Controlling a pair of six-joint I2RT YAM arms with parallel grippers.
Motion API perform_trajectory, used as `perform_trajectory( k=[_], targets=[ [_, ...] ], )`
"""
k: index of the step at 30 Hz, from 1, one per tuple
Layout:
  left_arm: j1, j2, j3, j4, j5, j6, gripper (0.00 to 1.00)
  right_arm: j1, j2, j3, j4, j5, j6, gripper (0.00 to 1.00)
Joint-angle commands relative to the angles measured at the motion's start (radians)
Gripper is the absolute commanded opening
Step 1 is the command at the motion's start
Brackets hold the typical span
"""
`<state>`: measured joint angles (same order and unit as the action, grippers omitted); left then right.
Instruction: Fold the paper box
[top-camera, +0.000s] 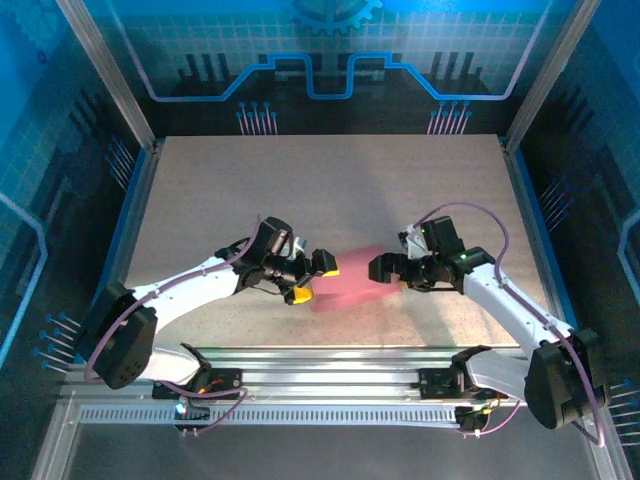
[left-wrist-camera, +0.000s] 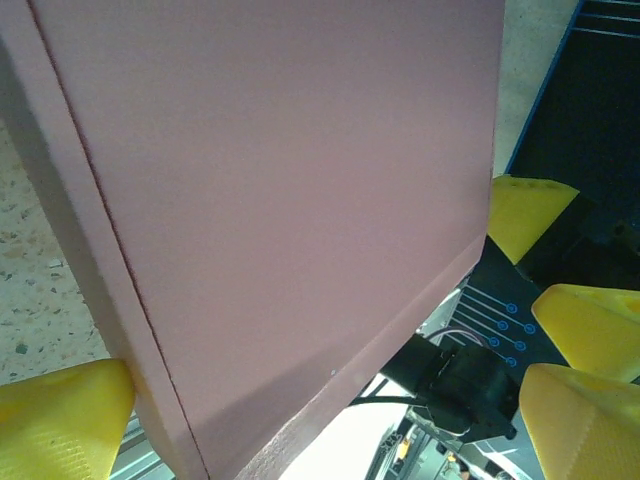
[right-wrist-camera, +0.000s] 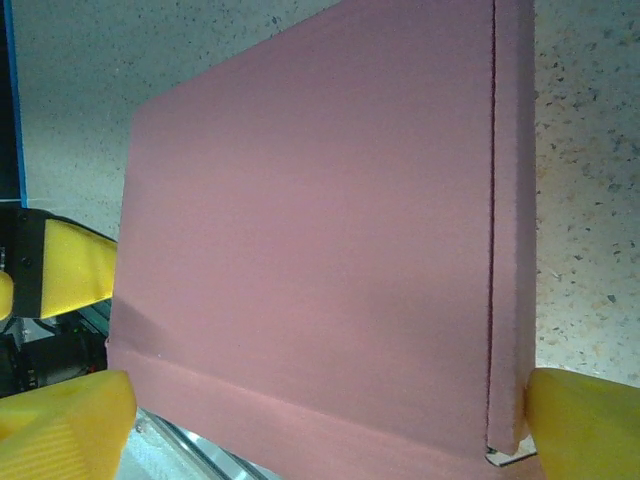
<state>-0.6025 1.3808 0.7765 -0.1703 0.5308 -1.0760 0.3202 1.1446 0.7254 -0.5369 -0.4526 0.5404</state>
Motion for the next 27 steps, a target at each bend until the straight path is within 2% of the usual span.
perform_trajectory(
  k=[1, 27],
  targets=[
    [-0.002, -0.014, 0.020, 0.064, 0.062, -0.013, 0.99, -0.015, -0.018, 0.035, -0.036, -0.077, 0.024, 1.00],
    [0.000, 0.017, 0.084, 0.069, 0.108, -0.013, 0.99, -0.059, -0.055, 0.119, -0.139, -0.084, 0.004, 1.00]
  ],
)
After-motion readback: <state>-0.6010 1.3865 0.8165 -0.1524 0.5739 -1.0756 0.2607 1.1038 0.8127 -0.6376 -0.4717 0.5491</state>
